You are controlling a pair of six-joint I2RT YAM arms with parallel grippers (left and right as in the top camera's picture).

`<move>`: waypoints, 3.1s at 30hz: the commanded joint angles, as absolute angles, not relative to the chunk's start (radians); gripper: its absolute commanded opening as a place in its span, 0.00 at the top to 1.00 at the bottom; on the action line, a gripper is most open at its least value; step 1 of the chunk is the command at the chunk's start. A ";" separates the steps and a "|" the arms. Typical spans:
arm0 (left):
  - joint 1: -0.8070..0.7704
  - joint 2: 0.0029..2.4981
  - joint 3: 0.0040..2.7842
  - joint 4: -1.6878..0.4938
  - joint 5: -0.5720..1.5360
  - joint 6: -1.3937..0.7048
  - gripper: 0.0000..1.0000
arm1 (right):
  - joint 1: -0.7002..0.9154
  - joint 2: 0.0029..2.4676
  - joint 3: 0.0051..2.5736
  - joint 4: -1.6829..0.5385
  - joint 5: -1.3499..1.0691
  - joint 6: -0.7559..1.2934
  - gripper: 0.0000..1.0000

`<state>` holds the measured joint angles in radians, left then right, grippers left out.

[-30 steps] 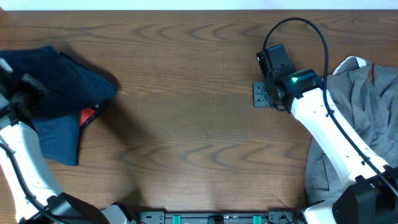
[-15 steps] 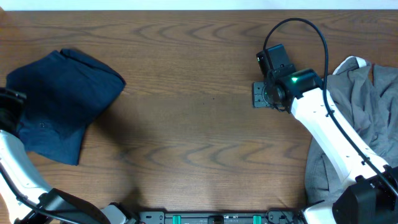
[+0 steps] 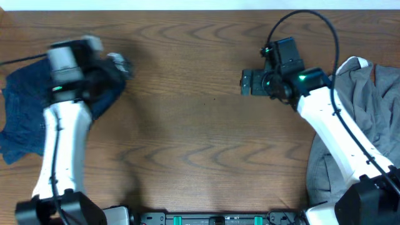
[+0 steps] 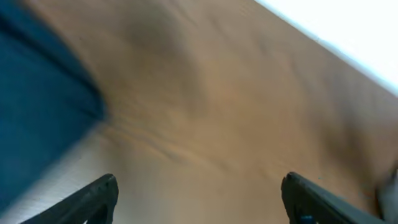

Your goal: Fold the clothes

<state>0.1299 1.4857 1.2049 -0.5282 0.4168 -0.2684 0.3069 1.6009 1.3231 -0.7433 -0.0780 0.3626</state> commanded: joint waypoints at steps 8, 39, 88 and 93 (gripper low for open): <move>-0.113 1.559 1.213 -1.035 0.194 -0.176 0.02 | 0.081 1.586 1.341 -0.929 -0.255 0.366 0.01; -0.134 0.098 0.719 -0.874 0.119 -0.211 0.02 | 0.306 0.439 0.648 -0.873 0.199 0.474 0.01; -0.134 0.088 0.719 -0.886 0.118 -0.211 0.02 | 0.106 0.005 0.139 -0.255 0.171 0.140 0.01; -0.134 0.088 0.719 -0.886 0.118 -0.211 0.02 | 0.106 0.005 0.022 -0.085 0.157 0.140 0.01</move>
<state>-0.1322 0.0925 0.7238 -0.8890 0.1268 -0.2089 0.1238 0.0113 0.0681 -0.1165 0.1715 0.1551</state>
